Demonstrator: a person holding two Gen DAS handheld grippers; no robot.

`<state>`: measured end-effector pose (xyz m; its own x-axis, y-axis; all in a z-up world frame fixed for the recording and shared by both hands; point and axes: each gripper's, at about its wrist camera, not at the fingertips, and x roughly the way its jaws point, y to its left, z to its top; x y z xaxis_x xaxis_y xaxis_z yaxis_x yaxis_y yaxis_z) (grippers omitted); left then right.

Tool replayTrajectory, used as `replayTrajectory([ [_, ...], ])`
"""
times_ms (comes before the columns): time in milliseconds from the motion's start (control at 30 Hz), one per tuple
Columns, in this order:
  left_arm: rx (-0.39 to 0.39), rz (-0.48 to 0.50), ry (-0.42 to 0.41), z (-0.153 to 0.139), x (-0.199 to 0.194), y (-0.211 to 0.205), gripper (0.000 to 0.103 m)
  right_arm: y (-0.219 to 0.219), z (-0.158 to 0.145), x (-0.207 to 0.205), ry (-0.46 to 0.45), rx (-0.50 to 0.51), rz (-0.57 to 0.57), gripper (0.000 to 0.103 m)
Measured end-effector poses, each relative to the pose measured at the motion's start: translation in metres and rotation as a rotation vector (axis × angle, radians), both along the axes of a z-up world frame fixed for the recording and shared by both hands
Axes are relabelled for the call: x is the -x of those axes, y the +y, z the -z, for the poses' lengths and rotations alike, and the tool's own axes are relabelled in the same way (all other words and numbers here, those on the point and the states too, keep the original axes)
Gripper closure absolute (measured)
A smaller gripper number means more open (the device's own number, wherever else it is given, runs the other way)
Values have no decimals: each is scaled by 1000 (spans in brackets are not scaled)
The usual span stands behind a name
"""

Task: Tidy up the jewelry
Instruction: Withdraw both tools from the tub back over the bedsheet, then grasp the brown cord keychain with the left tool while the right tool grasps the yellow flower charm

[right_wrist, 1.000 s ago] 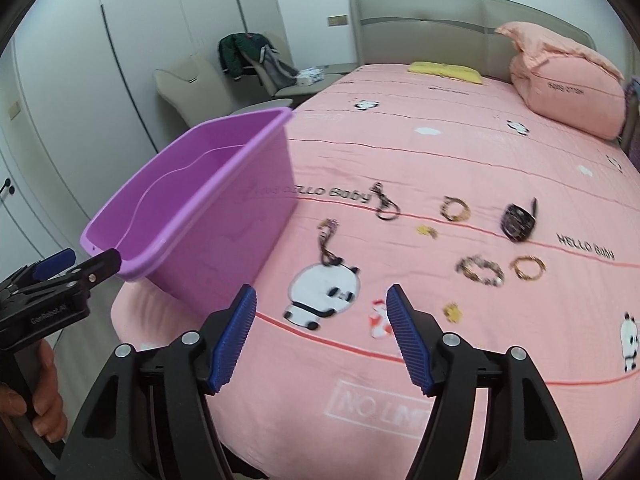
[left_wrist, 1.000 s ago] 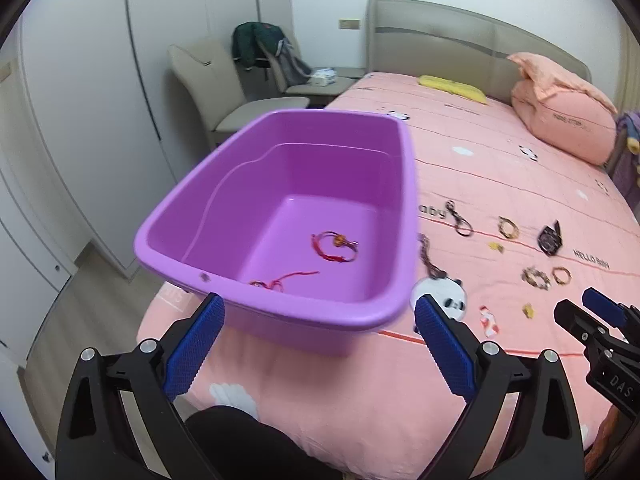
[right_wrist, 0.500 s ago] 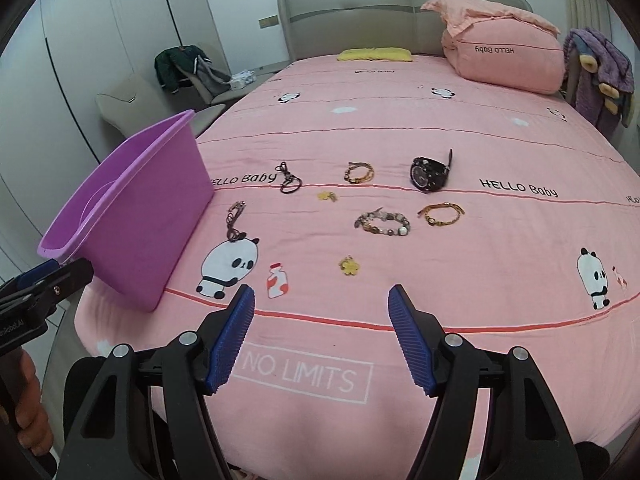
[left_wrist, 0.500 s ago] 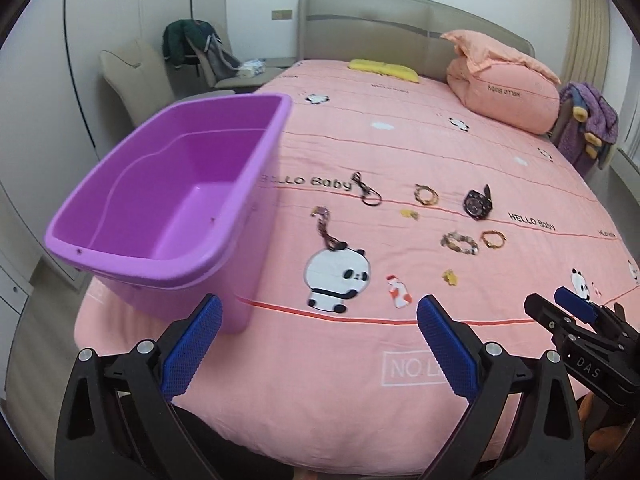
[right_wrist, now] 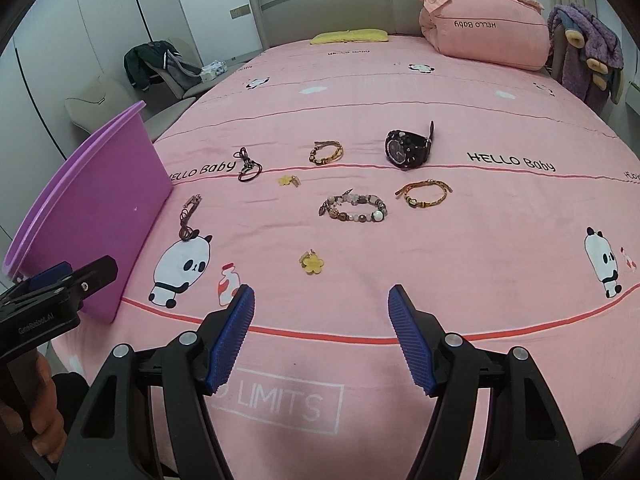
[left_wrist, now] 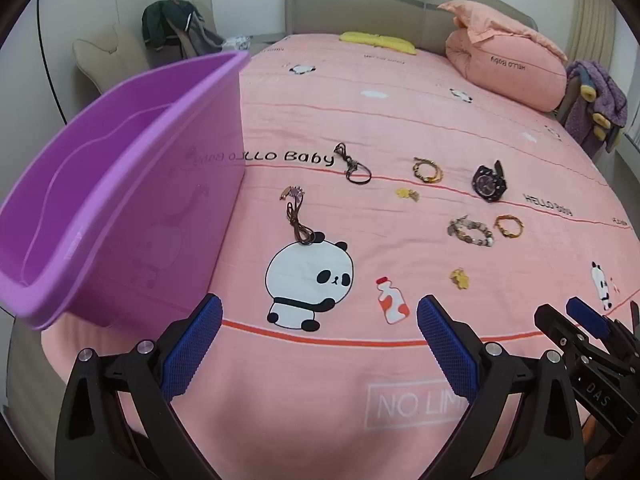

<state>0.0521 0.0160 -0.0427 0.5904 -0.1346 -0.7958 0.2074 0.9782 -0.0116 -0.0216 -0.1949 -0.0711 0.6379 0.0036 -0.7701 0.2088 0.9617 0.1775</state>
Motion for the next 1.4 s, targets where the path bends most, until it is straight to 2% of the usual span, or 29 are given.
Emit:
replayTrajectory([
  [267, -37, -27, 50, 47, -53, -6, 7, 2, 38, -43, 43, 7, 16, 37],
  [500, -58, -13, 46, 78, -97, -13, 7, 5, 64, -67, 57, 19, 48, 37],
  [633, -48, 7, 42, 90, -112, -15, 7, 11, 76, -73, 56, 61, 80, 37],
  [900, -56, 65, 27, 106, -126, -18, 7, 15, 89, -82, 68, 123, 106, 37],
  [1400, -17, 92, 33, 116, -150, -12, 9, 27, 97, -89, 69, 182, 78, 38],
])
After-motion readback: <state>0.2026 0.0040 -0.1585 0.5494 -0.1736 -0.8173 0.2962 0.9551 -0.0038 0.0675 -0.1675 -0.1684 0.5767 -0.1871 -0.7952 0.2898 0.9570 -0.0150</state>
